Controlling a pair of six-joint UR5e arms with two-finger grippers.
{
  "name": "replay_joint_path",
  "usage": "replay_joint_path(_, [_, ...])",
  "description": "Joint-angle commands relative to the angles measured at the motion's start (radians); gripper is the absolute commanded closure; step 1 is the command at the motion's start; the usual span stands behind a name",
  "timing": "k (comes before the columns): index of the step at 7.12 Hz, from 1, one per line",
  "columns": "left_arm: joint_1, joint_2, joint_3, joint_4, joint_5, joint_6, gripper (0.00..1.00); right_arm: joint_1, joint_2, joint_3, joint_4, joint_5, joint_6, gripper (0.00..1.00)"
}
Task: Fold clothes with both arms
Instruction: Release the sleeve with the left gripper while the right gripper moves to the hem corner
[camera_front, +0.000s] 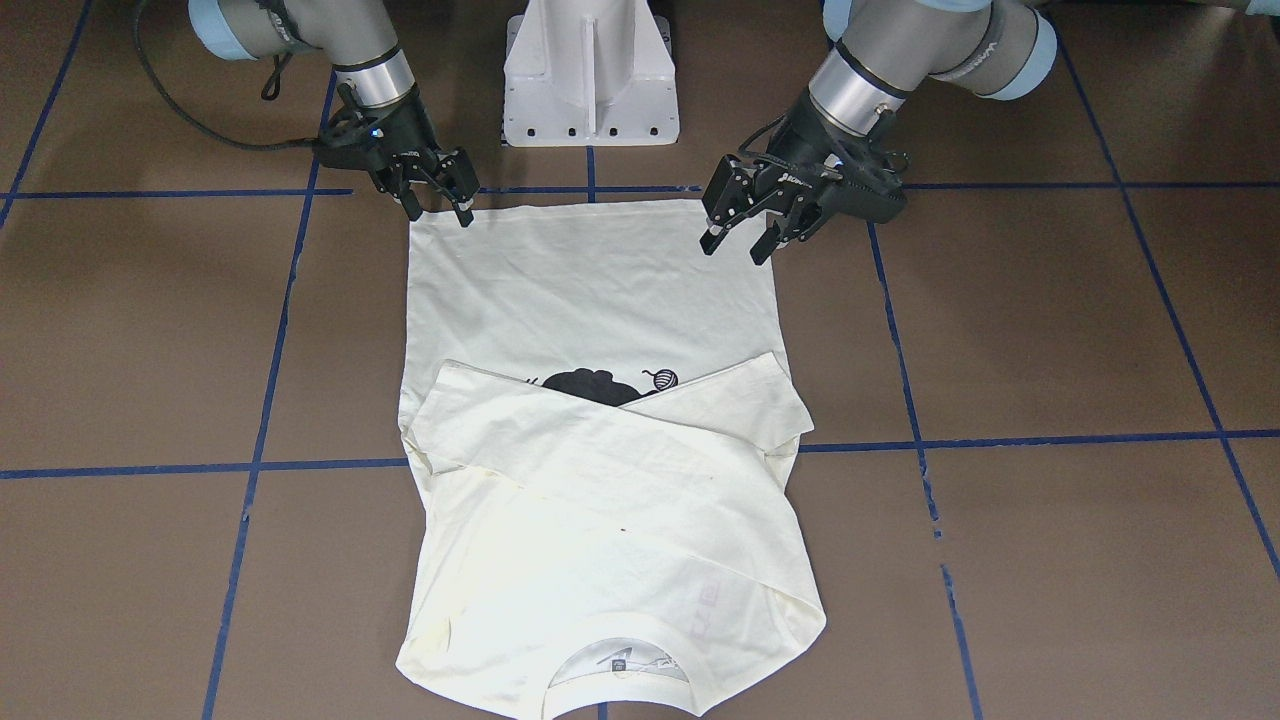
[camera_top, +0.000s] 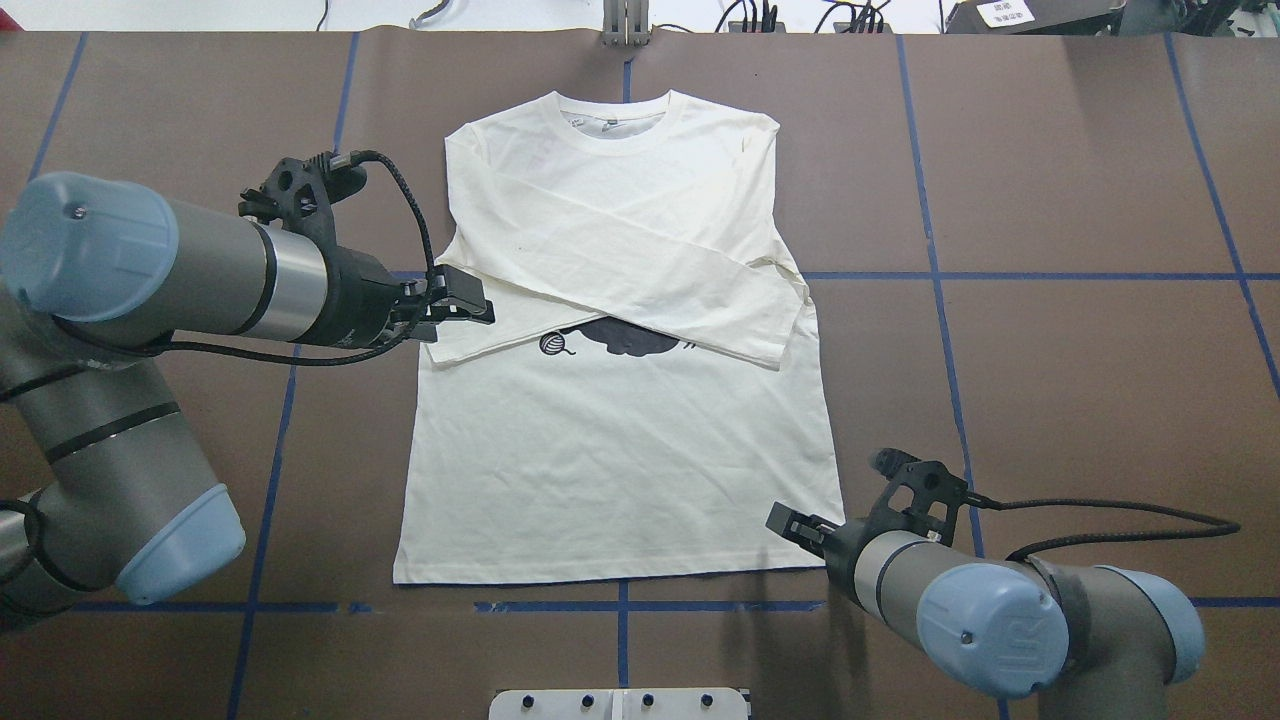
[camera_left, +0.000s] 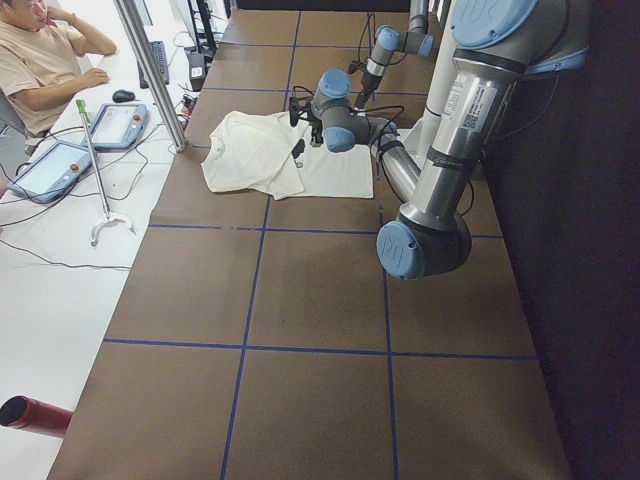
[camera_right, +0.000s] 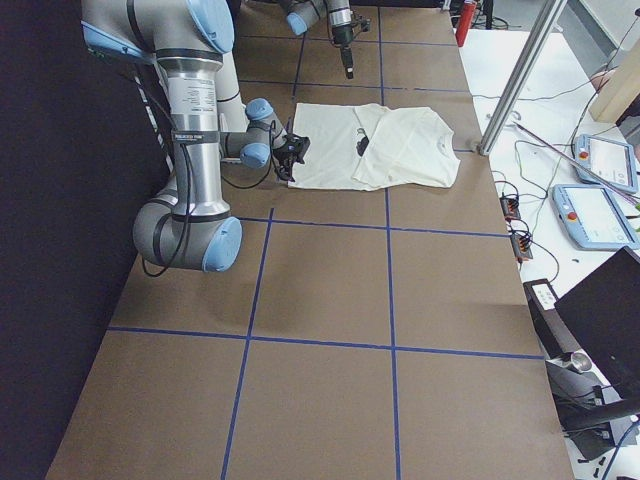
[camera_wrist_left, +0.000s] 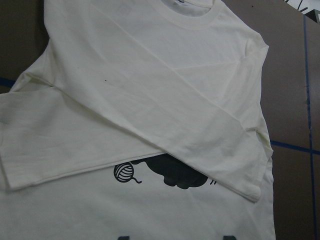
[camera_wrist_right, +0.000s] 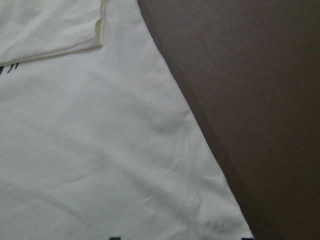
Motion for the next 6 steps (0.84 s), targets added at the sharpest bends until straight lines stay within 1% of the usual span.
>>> replay_joint_path(1, [0.001, 0.000, 0.005, -0.002, 0.001, -0.001, 0.27, -0.022, -0.002, 0.003, -0.057, -0.018, 0.015, 0.21])
replay_joint_path(2, [0.001, 0.000, 0.007, -0.002, 0.001, -0.001, 0.27, -0.023, -0.002, 0.003, -0.086, -0.018, 0.015, 0.24])
replay_joint_path(3, [0.003, -0.008, 0.009, -0.002, 0.001, -0.003, 0.27, -0.026, 0.000, 0.005, -0.118, -0.016, 0.015, 0.28])
replay_joint_path(4, [0.004, -0.009, 0.009, -0.002, 0.001, -0.004, 0.26, -0.028, 0.000, 0.014, -0.136, -0.014, 0.015, 0.39])
replay_joint_path(5, [0.004, -0.009, 0.009, -0.002, 0.001, -0.004, 0.26, -0.034, 0.000, 0.014, -0.136, -0.014, 0.015, 0.73])
replay_joint_path(6, [0.004, -0.009, 0.009, -0.002, 0.001, -0.004, 0.26, -0.034, 0.000, 0.014, -0.136, -0.013, 0.015, 1.00])
